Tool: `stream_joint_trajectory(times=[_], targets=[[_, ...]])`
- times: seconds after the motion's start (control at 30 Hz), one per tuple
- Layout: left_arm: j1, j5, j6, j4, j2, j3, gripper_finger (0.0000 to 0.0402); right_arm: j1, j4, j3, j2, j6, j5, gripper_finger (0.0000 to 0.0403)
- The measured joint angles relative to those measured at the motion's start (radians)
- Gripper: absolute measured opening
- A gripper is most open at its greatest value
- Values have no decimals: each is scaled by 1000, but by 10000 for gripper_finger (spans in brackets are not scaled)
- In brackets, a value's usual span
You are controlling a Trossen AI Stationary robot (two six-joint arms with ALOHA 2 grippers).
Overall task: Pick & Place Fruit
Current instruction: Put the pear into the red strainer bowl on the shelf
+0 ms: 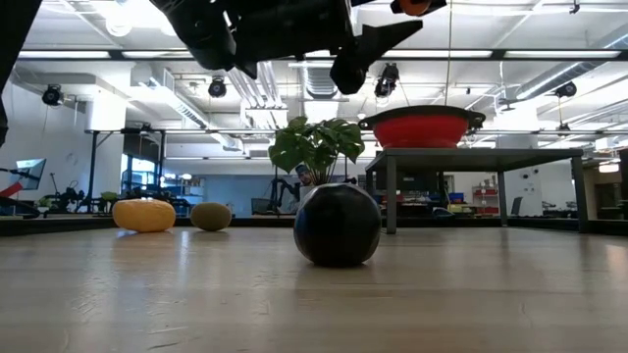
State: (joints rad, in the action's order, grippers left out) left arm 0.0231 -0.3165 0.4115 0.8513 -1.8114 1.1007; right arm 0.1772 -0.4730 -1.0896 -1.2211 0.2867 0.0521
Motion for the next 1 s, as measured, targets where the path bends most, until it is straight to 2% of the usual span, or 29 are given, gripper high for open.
stream_joint_trajectory(times=[0.2, 0.53, 0.7, 0.83, 1.0], targets=[[2, 0, -47, -43, 2, -1, 288, 0, -35, -2, 0, -22, -1, 138], [9, -8, -53, -102, 1, -7, 290, -2, -361, -117, 3, -171, 37, 151], [9, -6, -78, -177, 0, -9, 289, -6, -511, -204, 2, -197, 121, 137], [9, 3, -79, -190, 0, -9, 289, -60, -575, -287, 2, -193, 243, 139], [0, 5, -79, -191, 0, -9, 287, -204, -572, -375, 1, -156, 261, 153]])
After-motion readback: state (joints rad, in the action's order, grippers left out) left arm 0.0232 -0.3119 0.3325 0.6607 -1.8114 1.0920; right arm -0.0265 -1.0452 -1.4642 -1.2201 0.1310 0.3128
